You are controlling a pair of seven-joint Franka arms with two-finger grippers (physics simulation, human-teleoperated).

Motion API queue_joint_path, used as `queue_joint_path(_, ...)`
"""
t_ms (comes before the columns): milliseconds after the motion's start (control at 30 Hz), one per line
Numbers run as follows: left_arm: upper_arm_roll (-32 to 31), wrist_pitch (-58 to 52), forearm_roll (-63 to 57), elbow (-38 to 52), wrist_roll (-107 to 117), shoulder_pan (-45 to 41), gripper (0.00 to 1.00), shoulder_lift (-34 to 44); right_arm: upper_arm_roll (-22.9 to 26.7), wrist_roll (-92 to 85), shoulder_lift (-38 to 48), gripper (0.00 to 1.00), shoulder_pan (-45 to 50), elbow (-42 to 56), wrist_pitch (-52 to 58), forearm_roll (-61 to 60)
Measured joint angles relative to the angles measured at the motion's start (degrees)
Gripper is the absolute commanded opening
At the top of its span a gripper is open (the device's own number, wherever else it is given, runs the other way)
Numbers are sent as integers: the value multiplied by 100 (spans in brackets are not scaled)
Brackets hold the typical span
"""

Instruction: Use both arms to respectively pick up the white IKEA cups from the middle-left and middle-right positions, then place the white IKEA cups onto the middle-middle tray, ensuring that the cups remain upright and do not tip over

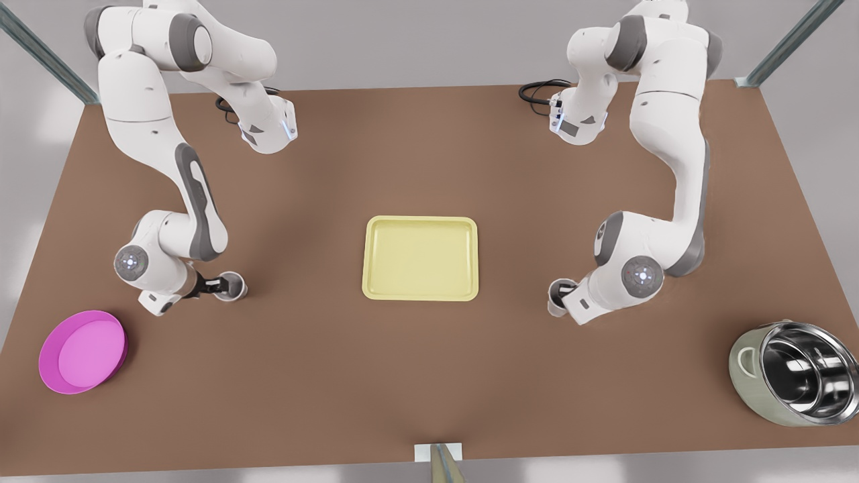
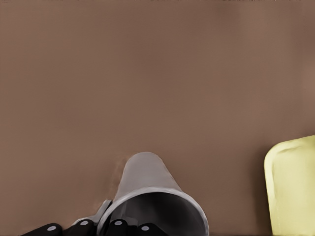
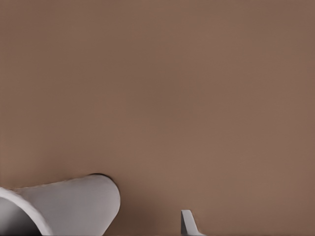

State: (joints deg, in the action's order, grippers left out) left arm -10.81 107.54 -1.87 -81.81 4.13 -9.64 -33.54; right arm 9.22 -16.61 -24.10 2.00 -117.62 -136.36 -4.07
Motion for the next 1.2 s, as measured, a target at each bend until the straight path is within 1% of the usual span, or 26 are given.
queue_joint_path(67, -582, -77, 56, 262, 578, -169, 21, -251, -6, -51, -2, 52, 23, 7, 6, 0)
queue_joint_path(100, -824, -106, 78, 371, 870, -223, 21, -379, -5, -78, 1, 48, 44, 25, 18, 2)
queue_joint_path(133, -1011, -132, 106, 428, 1151, -256, 21, -499, -7, -108, 6, 41, 63, 66, 43, 6)
queue_joint_path(167, -1121, -150, 133, 457, 1416, -288, 21, -611, -8, -143, 7, 26, 73, 102, 66, 3)
queue_joint_path(200, -1178, -126, 171, 472, 1667, -330, 21, -724, -9, -190, 7, 21, 77, 129, 88, -12)
queue_joint_path(333, -1223, 103, 282, 486, 2542, -577, 21, -1060, -9, -311, -55, 21, 109, 307, 156, 0)
queue_joint_path(400, -1221, 187, 298, 487, 2916, -704, 21, -1143, -8, -350, -61, 21, 229, 633, 322, 1)
queue_joint_path(500, -1220, 335, 314, 474, 3405, -745, 21, -1247, -9, -284, 1, 21, 856, 1408, 937, -23)
queue_joint_path(567, -1219, 411, 317, 471, 3689, -755, 21, -1295, -12, -112, 54, 21, 1501, 1564, 1305, -149)
queue_joint_path(600, -1219, 447, 320, 471, 3817, -757, 37, -1316, -9, -11, 64, 21, 1866, 1583, 1431, -269)
queue_joint_path(633, -1215, 484, 326, 470, 3937, -758, 79, -1333, -9, 108, 65, 21, 2293, 1557, 1483, -371)
queue_joint_path(667, -1209, 519, 336, 470, 4047, -754, 90, -1344, -10, 247, 46, 21, 2711, 1509, 1473, -449)
queue_joint_path(700, -1203, 554, 354, 469, 4146, -752, 97, -1355, -10, 399, 42, 21, 3093, 1416, 1404, -507)
queue_joint_path(767, -1194, 627, 359, 468, 4312, -747, 99, -1362, -7, 763, 35, 21, 3800, 1308, 1206, -580)
queue_joint_path(900, -1191, 657, 315, 468, 4606, -686, 100, -1334, -9, 1574, 23, 21, 4702, 881, 445, -642)
queue_joint_path(1033, -1214, 461, 236, 473, 4886, -608, 100, -1245, -10, 2279, -78, 21, 4869, 558, -472, -672)
queue_joint_path(1133, -1229, 26, 229, 495, 5062, -470, 100, -868, -11, 2720, -218, 21, 4891, 496, -952, -684)
queue_joint_path(1167, -1222, -288, 229, 817, 5115, -418, 100, -716, -11, 2851, -257, 21, 4903, 494, -1069, -686)
queue_joint_path(1200, -1218, -768, 214, 1518, 5158, -260, 100, -629, -11, 2976, -280, 21, 4909, 489, -1166, -687)
